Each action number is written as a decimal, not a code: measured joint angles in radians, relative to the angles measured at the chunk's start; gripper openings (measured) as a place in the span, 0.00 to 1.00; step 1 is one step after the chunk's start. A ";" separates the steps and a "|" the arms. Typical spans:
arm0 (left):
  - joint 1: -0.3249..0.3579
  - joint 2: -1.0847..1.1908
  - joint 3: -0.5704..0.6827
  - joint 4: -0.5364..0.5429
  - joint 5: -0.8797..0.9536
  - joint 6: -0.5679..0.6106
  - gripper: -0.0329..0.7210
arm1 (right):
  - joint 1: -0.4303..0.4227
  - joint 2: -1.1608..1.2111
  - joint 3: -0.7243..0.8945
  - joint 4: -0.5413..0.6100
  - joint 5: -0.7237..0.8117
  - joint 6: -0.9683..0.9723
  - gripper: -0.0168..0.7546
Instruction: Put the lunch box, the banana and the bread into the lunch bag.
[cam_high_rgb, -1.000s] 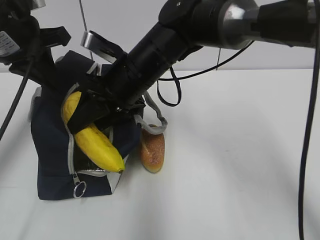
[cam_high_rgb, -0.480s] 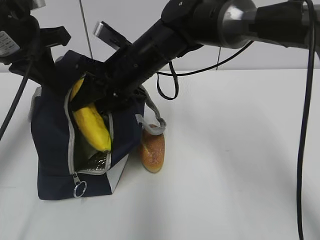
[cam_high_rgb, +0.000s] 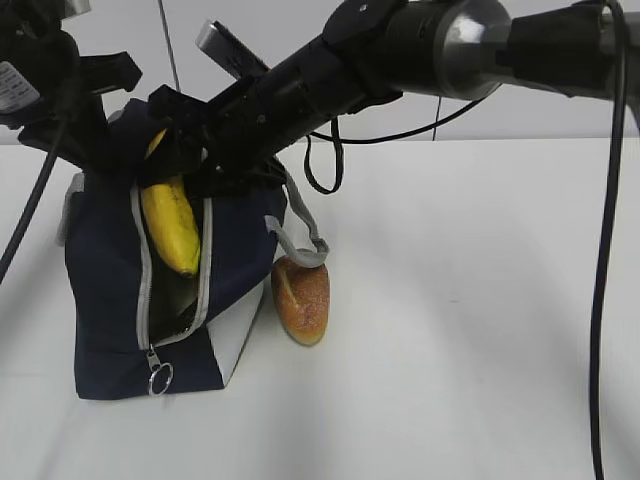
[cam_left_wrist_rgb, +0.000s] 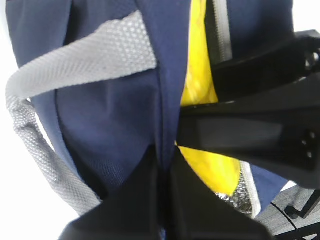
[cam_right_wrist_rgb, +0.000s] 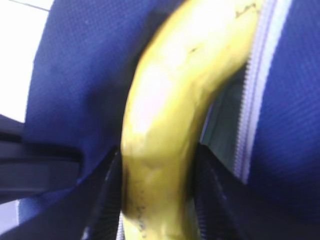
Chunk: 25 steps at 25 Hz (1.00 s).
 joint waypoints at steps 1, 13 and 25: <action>0.000 0.000 0.000 0.000 0.000 0.000 0.04 | 0.000 0.002 0.000 0.000 0.000 0.007 0.42; 0.000 0.000 0.000 -0.002 0.002 0.000 0.04 | -0.002 0.043 0.000 0.008 0.047 0.018 0.68; 0.000 0.000 0.000 -0.007 0.002 0.000 0.04 | -0.082 0.029 -0.002 -0.015 0.225 -0.023 0.74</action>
